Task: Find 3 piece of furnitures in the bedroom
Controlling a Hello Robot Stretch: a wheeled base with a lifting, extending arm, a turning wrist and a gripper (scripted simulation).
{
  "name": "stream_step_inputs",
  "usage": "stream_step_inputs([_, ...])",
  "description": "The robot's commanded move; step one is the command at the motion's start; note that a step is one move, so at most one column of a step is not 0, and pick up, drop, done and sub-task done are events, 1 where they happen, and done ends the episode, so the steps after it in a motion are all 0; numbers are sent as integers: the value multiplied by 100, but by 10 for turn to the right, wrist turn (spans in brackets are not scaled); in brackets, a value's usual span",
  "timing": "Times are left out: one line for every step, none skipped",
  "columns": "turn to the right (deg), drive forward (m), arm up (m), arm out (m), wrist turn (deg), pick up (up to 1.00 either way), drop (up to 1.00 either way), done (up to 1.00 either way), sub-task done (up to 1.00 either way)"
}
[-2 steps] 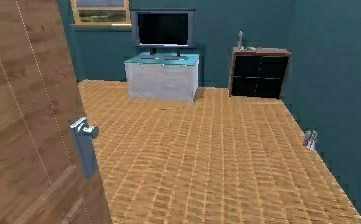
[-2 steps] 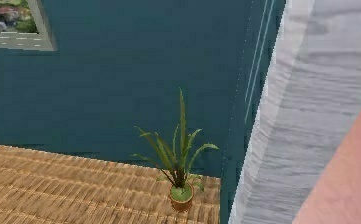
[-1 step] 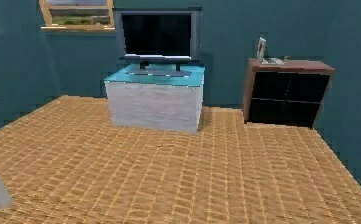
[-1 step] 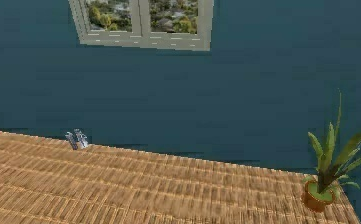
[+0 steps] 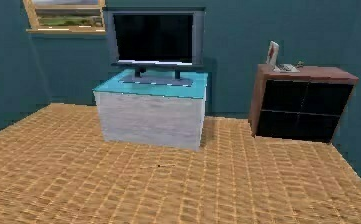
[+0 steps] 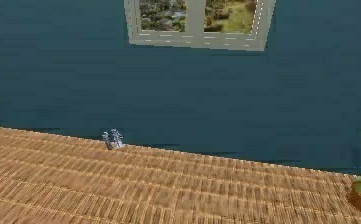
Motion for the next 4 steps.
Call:
stream_step_inputs([-450,0,0,0,0,0,0,0,0])
stream_step_inputs([-300,0,0,0,0,0,0,0,0])
stream_step_inputs([0,65,0,0,0,0,0,0,0])
stream_step_inputs([-270,0,0,0,0,0,0,0,0])
